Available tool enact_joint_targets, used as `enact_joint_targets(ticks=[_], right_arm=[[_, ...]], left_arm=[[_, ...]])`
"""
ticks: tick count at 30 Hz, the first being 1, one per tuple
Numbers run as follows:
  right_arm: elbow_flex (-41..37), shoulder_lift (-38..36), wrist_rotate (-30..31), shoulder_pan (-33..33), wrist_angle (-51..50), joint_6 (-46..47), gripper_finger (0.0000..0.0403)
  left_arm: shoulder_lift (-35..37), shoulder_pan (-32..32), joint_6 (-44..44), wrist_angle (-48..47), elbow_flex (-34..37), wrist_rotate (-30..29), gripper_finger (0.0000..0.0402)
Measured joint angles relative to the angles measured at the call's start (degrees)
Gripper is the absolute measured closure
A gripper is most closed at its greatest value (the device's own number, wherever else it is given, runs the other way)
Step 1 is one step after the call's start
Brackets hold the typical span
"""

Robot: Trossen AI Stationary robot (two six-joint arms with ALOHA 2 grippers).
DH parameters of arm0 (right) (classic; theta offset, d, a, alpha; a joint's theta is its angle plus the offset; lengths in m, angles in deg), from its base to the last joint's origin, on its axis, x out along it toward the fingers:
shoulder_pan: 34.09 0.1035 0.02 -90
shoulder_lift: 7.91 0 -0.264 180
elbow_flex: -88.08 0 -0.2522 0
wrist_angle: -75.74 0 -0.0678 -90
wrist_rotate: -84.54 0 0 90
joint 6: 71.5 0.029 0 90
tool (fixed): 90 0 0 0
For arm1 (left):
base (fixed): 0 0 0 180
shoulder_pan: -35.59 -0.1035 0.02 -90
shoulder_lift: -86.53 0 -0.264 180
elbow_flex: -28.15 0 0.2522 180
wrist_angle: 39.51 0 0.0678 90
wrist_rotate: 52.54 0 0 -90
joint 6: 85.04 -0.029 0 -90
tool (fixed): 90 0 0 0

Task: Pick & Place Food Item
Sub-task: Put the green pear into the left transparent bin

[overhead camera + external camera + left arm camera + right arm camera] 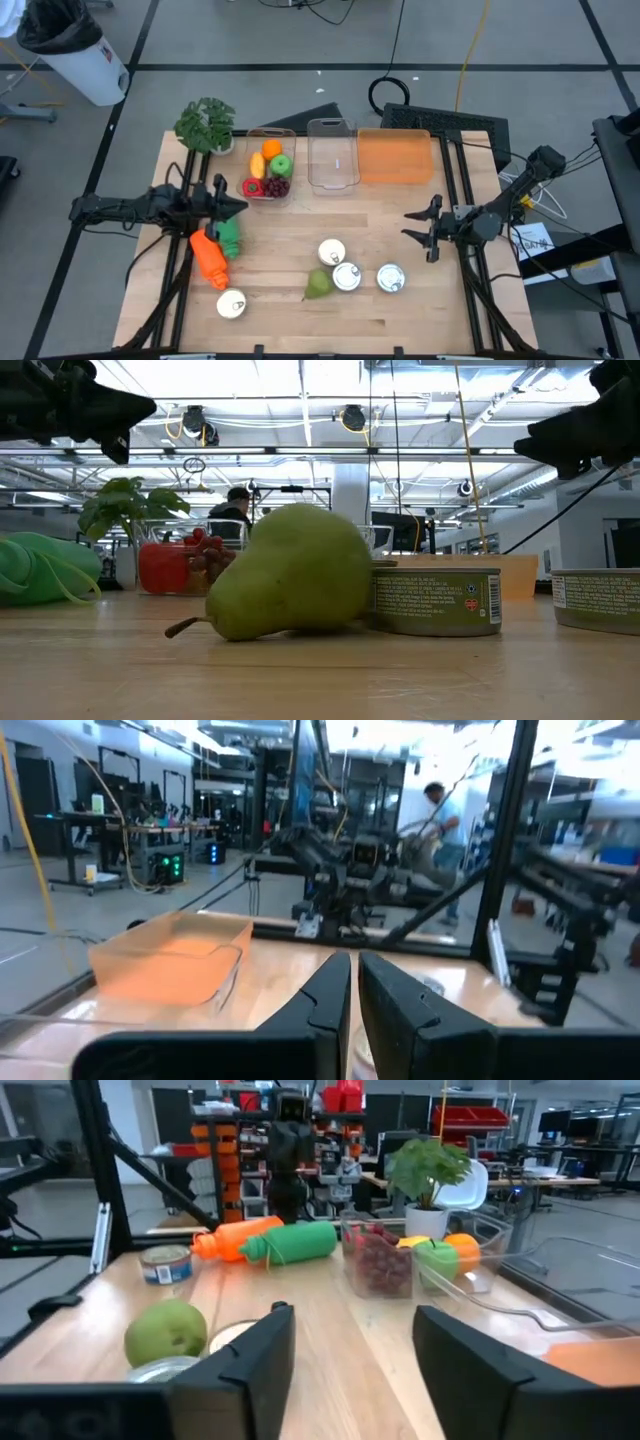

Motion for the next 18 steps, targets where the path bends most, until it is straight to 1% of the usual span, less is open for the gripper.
enact_joint_targets(ticks=[5, 9, 14, 18], right_arm=[[0.0, -0.5, 0.0, 0.0, -1.8, -0.4, 0.0255], [0.0, -0.5, -0.1, 0.0, -1.9, -2.4, 0.0276], [0.0, -0.5, -0.2, 0.0, -1.9, -4.0, 0.029], [0.0, -0.5, -0.2, 0.0, -1.9, -2.8, 0.0293]], left_arm=[[0.0, 0.0, 1.2, 1.8, 0.0, 0.0, 0.0366], [0.0, 0.0, 1.1, 2.1, 0.0, 0.0, 0.0366], [0.0, 0.0, 1.1, 2.7, 0.0, 0.0, 0.0366], [0.0, 0.0, 1.3, 2.7, 0.0, 0.0, 0.0366]])
